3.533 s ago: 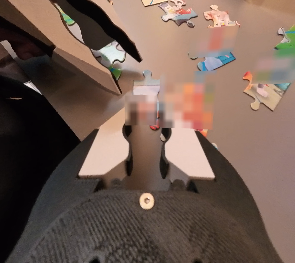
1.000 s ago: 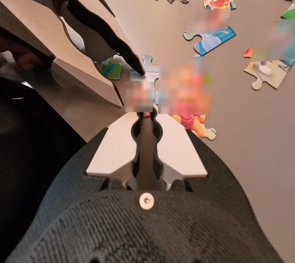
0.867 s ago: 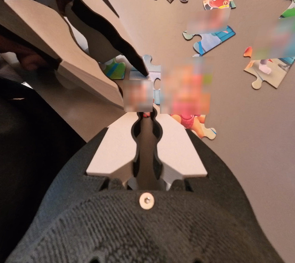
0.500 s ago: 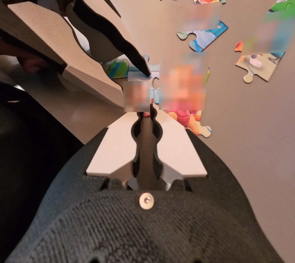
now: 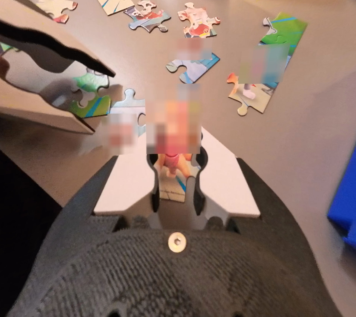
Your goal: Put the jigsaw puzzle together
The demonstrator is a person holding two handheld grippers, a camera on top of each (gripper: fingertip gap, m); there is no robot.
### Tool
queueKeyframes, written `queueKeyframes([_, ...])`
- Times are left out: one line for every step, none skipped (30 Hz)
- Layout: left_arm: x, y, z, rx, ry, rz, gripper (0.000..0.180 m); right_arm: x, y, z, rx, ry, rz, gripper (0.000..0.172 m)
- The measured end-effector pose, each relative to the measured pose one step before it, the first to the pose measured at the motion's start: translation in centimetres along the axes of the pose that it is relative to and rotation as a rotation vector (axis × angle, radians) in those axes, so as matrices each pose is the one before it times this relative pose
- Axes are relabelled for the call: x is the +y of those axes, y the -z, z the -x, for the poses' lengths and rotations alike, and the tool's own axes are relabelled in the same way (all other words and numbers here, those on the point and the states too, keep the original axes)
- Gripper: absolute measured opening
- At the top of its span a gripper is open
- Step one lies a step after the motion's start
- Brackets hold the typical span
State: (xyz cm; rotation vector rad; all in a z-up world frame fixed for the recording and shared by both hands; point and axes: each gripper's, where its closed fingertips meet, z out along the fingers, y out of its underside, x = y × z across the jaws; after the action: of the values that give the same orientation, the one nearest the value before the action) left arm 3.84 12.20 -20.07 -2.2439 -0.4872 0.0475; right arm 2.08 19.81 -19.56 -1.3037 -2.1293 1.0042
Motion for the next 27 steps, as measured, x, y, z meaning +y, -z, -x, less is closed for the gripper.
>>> queueKeyframes([0.105,-0.252,-0.035,-0.0019,-0.0024,0.0099,0.069,-0.041,-0.321,-0.060,-0.0160,-0.0110,0.0056,0.038])
queueKeyframes([0.118,-0.222,-0.080,0.0061,0.0055,0.0095,0.069,0.036,-0.315,-0.040,-0.0081,0.0008,0.0117,0.043])
queueKeyframes([0.079,-0.177,-0.047,0.0058,0.0065,0.0052,0.069,0.083,-0.284,-0.080,0.0033,0.0132,0.0145,0.046])
queueKeyframes([0.021,-0.093,0.035,-0.0001,0.0034,0.0012,0.068,0.122,-0.229,-0.142,0.0119,0.0199,0.0147,0.049])
queueKeyframes([-0.033,0.000,0.051,-0.0022,0.0001,-0.0002,0.067,0.125,-0.195,-0.149,0.0131,0.0172,0.0124,0.052])
queueKeyframes([-0.007,-0.014,0.080,-0.0027,0.0008,0.0002,0.066,-0.008,-0.111,-0.005,0.0013,0.0055,0.0021,0.054])
queueKeyframes([-0.014,0.001,0.050,-0.0010,0.0026,-0.0006,0.065,0.026,-0.060,0.086,-0.0112,-0.0067,0.0030,0.053])
queueKeyframes([-0.017,-0.001,0.013,0.0017,0.0023,-0.0008,0.064,0.018,-0.032,0.099,-0.0167,-0.0135,0.0023,0.050])
queueKeyframes([-0.023,0.007,0.012,0.0019,0.0019,-0.0008,0.064,-0.005,0.016,-0.078,-0.0065,-0.0082,-0.0010,0.047])
queueKeyframes([-0.022,-0.007,0.011,0.0018,0.0019,-0.0007,0.064,0.057,0.059,-0.145,-0.0003,0.0066,0.0041,0.043])
queueKeyframes([-0.022,-0.007,0.021,0.0010,0.0020,-0.0007,0.064,0.080,0.095,-0.038,-0.0064,0.0054,0.0081,0.039])
queueKeyframes([-0.016,-0.004,0.030,-0.0002,0.0019,-0.0005,0.064,0.103,0.103,-0.050,-0.0049,0.0014,0.0103,0.034])
queueKeyframes([-0.024,-0.012,0.049,-0.0012,0.0019,-0.0004,0.064,0.099,0.106,-0.018,-0.0049,0.0048,0.0093,0.030])
queueKeyframes([-0.022,-0.007,0.061,-0.0012,0.0021,-0.0005,0.063,0.111,0.103,0.011,-0.0056,0.0048,0.0073,0.030])
queueKeyframes([-0.024,-0.012,0.058,-0.0019,0.0020,-0.0004,0.062,0.102,0.094,0.019,-0.0047,0.0034,0.0053,0.030])
queueKeyframes([-0.024,-0.012,0.045,-0.0007,0.0015,-0.0004,0.062,0.076,0.074,0.060,-0.0057,0.0074,0.0021,0.030])
queueKeyframes([-0.032,-0.020,0.047,-0.0003,0.0010,-0.0003,0.061,0.046,0.053,0.124,-0.0078,0.0123,-0.0014,0.030])
queueKeyframes([-0.026,-0.021,0.052,-0.0011,0.0001,0.0003,0.061,0.038,0.045,0.161,-0.0105,0.0112,-0.0033,0.030])
queueKeyframes([-0.038,-0.035,0.079,-0.0023,-0.0010,0.0006,0.060,0.029,0.038,0.129,-0.0113,0.0063,-0.0034,0.030])
queueKeyframes([-0.034,-0.053,0.089,-0.0026,-0.0027,0.0011,0.058,0.015,0.025,0.112,-0.0102,0.0053,-0.0035,0.030])
queueKeyframes([-0.040,-0.053,0.099,-0.0038,-0.0045,0.0018,0.056,-0.008,0.004,0.118,-0.0107,0.0062,-0.0038,0.029])
queueKeyframes([-0.028,-0.061,0.116,-0.0050,-0.0060,0.0023,0.053,-0.011,0.001,0.038,-0.0060,0.0043,-0.0037,0.029])
queueKeyframes([-0.047,-0.064,0.098,-0.0042,-0.0057,0.0020,0.052,-0.035,-0.017,0.031,-0.0072,0.0023,-0.0043,0.029])
queueKeyframes([-0.040,-0.067,0.064,-0.0022,-0.0042,0.0015,0.051,-0.057,-0.022,0.064,-0.0116,-0.0033,-0.0064,0.029])
queueKeyframes([-0.060,-0.067,0.032,0.0000,-0.0028,0.0008,0.051,-0.091,-0.006,0.057,-0.0136,-0.0107,-0.0083,0.029])
queueKeyframes([-0.061,-0.064,0.008,0.0014,-0.0016,0.0003,0.051,-0.136,-0.006,0.115,-0.0186,-0.0152,-0.0110,0.029])
queueKeyframes([-0.055,-0.053,0.008,0.0021,-0.0006,0.0001,0.051,-0.161,0.014,0.152,-0.0219,-0.0167,-0.0115,0.029])
